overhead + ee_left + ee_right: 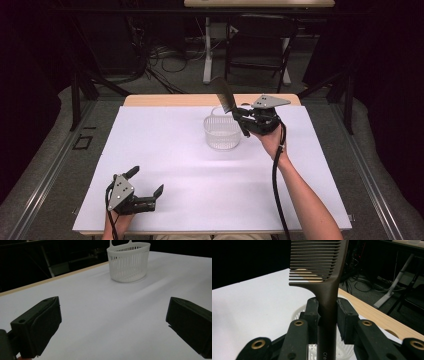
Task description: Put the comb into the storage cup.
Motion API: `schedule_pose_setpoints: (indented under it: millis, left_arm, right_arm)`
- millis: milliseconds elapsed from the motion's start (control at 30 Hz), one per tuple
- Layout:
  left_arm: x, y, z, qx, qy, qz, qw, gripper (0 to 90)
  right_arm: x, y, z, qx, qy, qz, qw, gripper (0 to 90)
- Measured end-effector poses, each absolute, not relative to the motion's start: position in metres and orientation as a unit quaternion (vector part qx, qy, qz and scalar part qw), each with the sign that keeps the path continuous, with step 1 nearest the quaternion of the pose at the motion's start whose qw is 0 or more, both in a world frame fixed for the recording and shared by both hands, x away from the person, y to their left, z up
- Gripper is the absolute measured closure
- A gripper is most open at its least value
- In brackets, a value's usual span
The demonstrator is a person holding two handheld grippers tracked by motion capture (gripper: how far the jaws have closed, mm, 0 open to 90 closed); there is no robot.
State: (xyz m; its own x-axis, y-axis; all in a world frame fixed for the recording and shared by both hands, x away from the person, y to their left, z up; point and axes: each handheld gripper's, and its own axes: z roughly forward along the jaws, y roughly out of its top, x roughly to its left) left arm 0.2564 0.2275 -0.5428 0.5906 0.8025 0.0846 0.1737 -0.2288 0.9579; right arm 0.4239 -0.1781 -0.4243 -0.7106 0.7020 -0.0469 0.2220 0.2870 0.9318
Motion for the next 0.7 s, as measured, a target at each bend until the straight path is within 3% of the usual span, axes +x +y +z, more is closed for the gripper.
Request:
schedule_pose_setpoints:
  millis: [700]
  left_arm:
    - [0.2565, 0.228, -0.5428, 0.722, 0.339, 0.302, 0.523, 0.3]
  right_arm:
    - [0.4312, -0.1721, -0.4197, 0.293, 0.756, 0.531, 0.247, 72.5]
